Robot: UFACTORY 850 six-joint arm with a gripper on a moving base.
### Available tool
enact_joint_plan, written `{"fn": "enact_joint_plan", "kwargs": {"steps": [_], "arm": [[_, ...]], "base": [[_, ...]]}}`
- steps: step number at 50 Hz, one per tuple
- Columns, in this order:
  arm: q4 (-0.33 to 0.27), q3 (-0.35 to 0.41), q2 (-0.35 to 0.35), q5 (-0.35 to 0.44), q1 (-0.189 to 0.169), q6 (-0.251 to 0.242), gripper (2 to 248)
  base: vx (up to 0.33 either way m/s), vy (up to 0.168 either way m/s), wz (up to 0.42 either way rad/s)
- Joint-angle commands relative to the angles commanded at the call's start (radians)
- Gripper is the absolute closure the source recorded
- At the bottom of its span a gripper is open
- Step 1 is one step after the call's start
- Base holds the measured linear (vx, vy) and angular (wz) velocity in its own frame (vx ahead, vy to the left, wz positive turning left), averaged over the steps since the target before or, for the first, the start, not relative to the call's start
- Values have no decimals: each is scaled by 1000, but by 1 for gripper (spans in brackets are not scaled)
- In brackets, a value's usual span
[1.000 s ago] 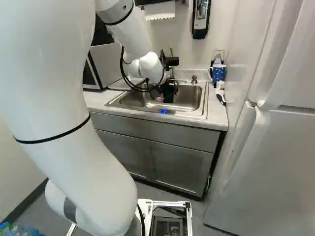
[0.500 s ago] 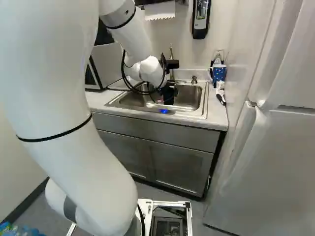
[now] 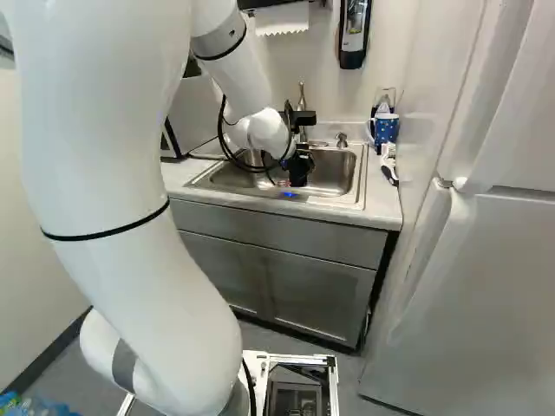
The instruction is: Rinse the cup and place it in the tray
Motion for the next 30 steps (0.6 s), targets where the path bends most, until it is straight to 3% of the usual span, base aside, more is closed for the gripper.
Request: {"fn": "enact_joint_plan", "kwargs": {"steps": [15,30], "arm": [[0,0,0,59,0,0,125],[0,0,0,61,0,0,125]], "base": [[0,0,0],[0,0,0]]}}
